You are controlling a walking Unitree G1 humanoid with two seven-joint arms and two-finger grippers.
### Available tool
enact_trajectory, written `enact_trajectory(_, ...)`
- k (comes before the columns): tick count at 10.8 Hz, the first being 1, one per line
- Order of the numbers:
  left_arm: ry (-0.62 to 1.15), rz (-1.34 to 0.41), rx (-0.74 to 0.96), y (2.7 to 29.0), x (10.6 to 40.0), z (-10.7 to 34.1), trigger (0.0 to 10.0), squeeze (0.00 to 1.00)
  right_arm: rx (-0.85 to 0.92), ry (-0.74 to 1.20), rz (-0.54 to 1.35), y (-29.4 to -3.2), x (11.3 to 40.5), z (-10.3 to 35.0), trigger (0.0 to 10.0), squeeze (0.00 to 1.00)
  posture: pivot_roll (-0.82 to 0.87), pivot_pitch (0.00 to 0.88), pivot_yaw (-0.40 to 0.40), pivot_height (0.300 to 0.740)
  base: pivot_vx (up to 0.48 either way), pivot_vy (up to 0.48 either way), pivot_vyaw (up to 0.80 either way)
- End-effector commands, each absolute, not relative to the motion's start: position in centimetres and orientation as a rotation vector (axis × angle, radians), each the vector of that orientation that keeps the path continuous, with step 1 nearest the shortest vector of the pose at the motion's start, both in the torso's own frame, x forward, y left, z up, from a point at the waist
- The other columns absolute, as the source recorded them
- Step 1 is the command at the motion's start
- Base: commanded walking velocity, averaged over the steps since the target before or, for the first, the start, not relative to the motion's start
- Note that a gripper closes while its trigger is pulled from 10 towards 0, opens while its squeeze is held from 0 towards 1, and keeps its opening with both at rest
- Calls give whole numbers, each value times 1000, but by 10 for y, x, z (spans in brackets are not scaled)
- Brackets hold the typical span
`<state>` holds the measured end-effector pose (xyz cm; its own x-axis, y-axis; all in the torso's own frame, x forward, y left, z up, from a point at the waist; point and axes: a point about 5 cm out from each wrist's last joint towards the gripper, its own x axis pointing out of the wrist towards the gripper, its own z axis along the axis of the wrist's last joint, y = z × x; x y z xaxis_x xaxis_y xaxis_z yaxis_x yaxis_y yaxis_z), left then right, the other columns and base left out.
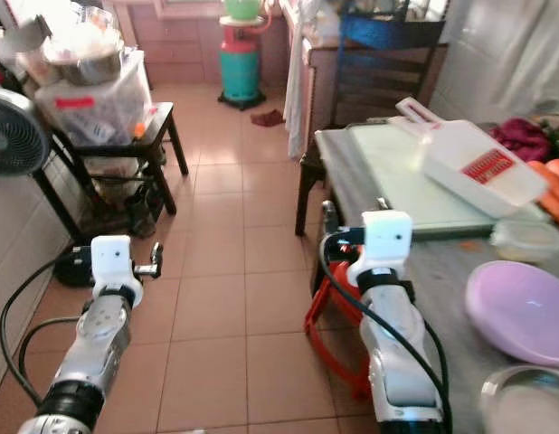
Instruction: Setting the table
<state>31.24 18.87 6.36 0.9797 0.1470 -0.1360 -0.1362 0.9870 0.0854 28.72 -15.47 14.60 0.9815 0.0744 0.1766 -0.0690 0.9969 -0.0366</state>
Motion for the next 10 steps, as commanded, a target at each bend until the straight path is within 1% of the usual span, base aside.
enact_trajectory(1, 144, 150, 85, 192, 312, 63, 10000, 0, -24, -171, 72, -154, 288, 145, 10000, 0, 74, 0, 0, 740, 0, 322, 0)
enact_trajectory(6, 143, 153, 91, 192, 314, 63, 10000, 0, -39, -185, 83, -152, 288, 147, 10000, 0, 72, 0, 4, 740, 0, 347, 0)
enact_trajectory(10, 142, 154, 97, 191, 315, 63, 10000, 0, -31, -192, 88, -151, 288, 147, 10000, 0, 71, 0, 8, 740, 0, 361, 741)
